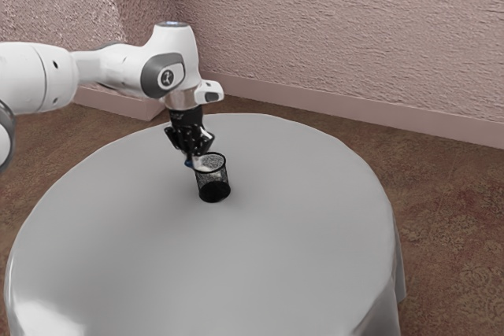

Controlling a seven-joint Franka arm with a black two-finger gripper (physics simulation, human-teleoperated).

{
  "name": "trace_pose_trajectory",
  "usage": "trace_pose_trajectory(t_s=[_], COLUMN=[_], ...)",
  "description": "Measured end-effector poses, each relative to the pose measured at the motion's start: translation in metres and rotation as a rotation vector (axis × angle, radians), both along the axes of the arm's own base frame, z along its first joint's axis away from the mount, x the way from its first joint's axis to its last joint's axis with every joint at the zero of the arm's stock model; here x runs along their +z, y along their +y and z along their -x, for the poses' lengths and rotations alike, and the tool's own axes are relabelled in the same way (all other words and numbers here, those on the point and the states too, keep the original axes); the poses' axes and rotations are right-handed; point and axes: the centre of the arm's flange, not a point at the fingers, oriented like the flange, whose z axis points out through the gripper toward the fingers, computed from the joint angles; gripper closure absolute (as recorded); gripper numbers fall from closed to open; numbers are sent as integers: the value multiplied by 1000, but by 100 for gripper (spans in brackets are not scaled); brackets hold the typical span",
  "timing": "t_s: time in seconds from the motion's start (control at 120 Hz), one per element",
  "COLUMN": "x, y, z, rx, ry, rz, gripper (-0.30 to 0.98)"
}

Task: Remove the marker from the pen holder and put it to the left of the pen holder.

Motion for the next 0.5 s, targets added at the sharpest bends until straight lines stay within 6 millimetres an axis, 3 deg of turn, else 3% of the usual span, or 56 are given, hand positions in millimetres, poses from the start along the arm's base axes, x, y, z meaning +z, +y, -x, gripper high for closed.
trace_pose_trajectory(t_s=[0.267, 0.5], x=[28, 80], y=[3, 1], z=[8, 26], rx=[4, 6], ry=[49, 23], rz=[-22, -62], gripper=[70, 70])
